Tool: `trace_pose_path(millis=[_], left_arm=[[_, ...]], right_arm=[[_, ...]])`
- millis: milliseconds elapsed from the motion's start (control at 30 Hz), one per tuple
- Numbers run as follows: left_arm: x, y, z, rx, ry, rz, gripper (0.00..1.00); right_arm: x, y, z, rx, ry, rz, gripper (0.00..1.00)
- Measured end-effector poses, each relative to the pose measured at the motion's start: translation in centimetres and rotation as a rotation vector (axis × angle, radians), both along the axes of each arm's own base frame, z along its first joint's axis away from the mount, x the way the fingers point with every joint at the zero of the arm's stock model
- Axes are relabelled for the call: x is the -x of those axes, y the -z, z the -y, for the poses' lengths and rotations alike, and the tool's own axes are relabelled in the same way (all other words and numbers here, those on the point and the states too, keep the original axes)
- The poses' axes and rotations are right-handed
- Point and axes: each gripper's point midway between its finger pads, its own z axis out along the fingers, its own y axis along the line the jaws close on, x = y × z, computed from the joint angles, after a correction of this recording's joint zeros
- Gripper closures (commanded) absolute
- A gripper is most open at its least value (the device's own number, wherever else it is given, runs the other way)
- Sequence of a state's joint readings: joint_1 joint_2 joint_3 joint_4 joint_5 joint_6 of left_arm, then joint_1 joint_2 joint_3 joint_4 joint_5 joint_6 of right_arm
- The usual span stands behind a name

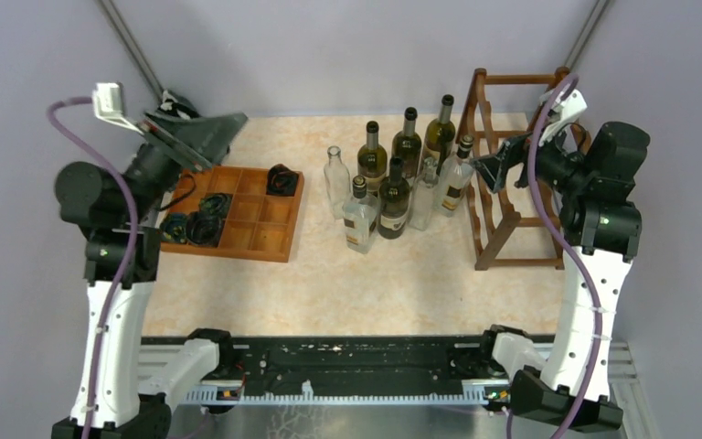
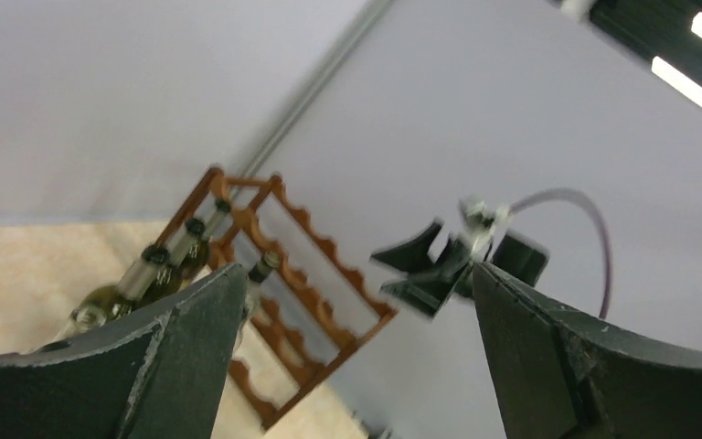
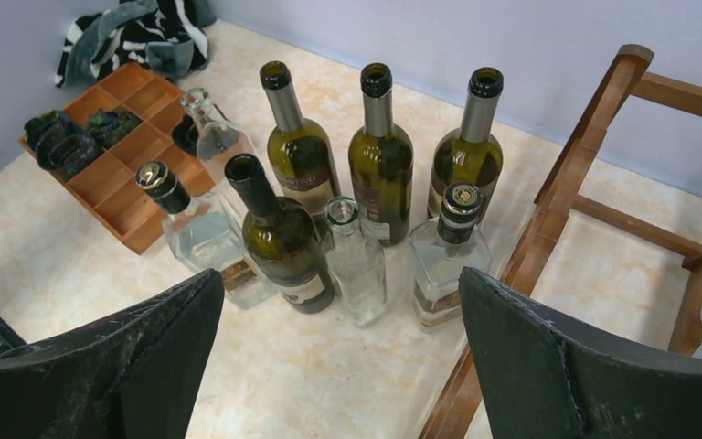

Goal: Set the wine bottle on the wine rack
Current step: Pick up the wine bottle from the center of the board.

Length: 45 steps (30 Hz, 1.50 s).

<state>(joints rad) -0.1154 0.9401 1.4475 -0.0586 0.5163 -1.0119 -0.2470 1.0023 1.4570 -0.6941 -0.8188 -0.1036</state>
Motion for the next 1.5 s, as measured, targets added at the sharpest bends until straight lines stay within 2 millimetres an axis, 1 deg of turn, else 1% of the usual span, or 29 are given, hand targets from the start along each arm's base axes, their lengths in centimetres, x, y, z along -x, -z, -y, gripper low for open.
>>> trace_pose_path(millis=[100,167,233,300,367,433,533,600,633,667,700,800,833,900,967,1100,1167,1300,1367,1500], left_arm=[[-0.3,4.6,1.6,-0.073,0.101,0.048,0.01],[-1.1,7.7,2.8,-0.122,0.186,0.041,0.01],[-2.3,10.7,3.7,-0.18,0.259,0.005,0.01],[-3.3,13.4,4.1,-0.243,0.282,-0.032,0.01],[-3.6,15.0,3.9,-0.309,0.261,-0.038,0.01],[-3.1,15.7,3.5,-0.382,0.213,-0.005,0.01],[-2.2,16.3,2.8,-0.474,0.144,0.046,0.01],[-2.0,17.1,2.9,-0.532,0.117,0.056,0.01],[-1.9,17.7,3.2,-0.561,0.111,0.055,0.01],[-1.9,18.4,3.9,-0.59,0.114,0.049,0.01],[-1.7,19.2,4.9,-0.619,0.134,0.042,0.01],[0.3,21.8,10.1,-0.72,0.264,0.042,0.01],[0.8,22.5,11.2,-0.742,0.292,0.044,0.01],[1.5,23.6,12.8,-0.79,0.326,0.05,0.01],[1.2,24.3,13.1,-0.817,0.31,0.047,0.01],[0.0,24.5,12.7,-0.833,0.245,0.043,0.01],[-0.5,24.7,12.7,-0.831,0.223,0.046,0.01],[-1.1,25.6,13.0,-0.819,0.208,0.034,0.01],[-1.5,26.2,13.4,-0.81,0.212,0.017,0.01],[-2.2,27.5,14.2,-0.805,0.223,-0.026,0.03]], right_arm=[[0.0,0.3,0.0,0.033,-0.023,-0.015,0.02],[0.0,0.3,-0.1,0.065,-0.043,-0.01,0.02],[0.2,0.6,-0.4,0.097,-0.066,-0.006,0.02],[0.5,1.0,-1.0,0.127,-0.093,-0.004,0.02],[0.5,1.4,-1.9,0.156,-0.126,0.002,0.04],[0.3,2.2,-2.4,0.17,-0.149,0.0,0.02],[-0.5,3.9,-2.4,0.171,-0.159,-0.026,0.02],[-1.0,4.7,-2.5,0.164,-0.167,-0.041,0.01],[-1.2,4.9,-2.6,0.16,-0.174,-0.046,0.02],[-1.3,5.0,-2.7,0.155,-0.184,-0.046,0.02],[-1.5,4.9,-2.8,0.153,-0.192,-0.041,0.02],[-2.0,5.0,-3.0,0.144,-0.21,-0.041,0.02],[-2.2,5.2,-3.0,0.142,-0.213,-0.047,0.02],[-2.8,5.7,-2.9,0.14,-0.211,-0.066,0.02],[-3.3,6.3,-2.6,0.145,-0.196,-0.084,0.02],[-4.3,6.8,-0.9,0.191,-0.092,-0.104,0.02],[-4.9,6.6,0.4,0.225,-0.017,-0.104,0.02],[-6.0,6.5,3.2,0.287,0.142,-0.118,0.03],[-6.7,7.1,4.2,0.301,0.197,-0.143,0.04],[-7.8,8.6,5.2,0.301,0.251,-0.201,0.04]])
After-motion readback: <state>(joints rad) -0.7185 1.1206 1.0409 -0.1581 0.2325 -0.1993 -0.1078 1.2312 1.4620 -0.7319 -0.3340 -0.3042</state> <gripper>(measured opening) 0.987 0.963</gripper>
